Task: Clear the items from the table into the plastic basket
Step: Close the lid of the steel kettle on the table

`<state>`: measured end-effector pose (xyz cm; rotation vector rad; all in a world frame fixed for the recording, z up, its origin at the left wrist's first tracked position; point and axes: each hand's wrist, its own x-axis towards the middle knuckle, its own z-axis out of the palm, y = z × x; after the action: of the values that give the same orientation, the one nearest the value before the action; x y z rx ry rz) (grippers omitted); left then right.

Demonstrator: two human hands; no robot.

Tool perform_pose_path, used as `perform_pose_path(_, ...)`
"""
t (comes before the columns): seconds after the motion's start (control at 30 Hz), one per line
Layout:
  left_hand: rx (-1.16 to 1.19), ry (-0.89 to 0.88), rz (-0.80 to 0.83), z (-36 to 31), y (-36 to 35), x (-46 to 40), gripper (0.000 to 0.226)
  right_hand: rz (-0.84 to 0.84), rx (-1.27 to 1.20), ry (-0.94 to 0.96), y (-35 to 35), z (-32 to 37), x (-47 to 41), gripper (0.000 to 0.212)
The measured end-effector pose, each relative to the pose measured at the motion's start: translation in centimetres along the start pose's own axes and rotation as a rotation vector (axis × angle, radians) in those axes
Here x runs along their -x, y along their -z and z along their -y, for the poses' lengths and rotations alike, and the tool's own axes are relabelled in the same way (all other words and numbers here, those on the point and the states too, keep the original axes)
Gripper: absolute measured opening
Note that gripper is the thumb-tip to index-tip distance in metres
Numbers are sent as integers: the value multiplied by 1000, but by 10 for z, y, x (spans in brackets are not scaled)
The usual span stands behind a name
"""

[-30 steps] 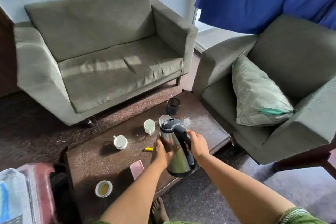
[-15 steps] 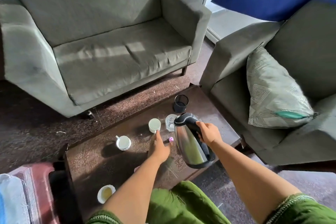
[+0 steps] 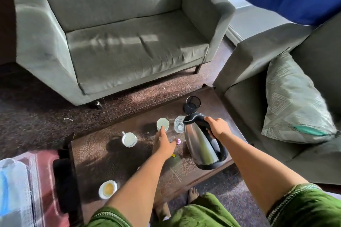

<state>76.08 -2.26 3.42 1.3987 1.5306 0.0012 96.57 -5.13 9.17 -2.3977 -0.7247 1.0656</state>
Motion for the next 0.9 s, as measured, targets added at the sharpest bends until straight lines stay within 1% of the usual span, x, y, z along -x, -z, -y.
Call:
perform_pose_path(0.13, 64, 11, 3, 7, -2, -6, 85, 19, 23, -4, -3, 7, -5, 48)
perform_pose_path(0.27, 69, 35, -25, 26, -8, -25, 91, 1, 52, -11, -8, 15, -9, 49)
perform_pose_path(0.3, 57, 42, -28, 20, -2, -16, 91, -2, 61, -12, -8, 18, -10, 50)
perform_pose_path(0.5, -41, 30, -35, 8, 11, 3, 83, 36, 108, -26, -9, 30, -16, 48)
perform_pose_path(0.67, -31, 15, -1, 9, 15, 6, 85, 36, 166, -21, -12, 38, -22, 48)
perform_pose_path(0.9, 34, -27, -35, 11, 19, 12, 79, 48, 167, -41, -14, 43, -33, 47)
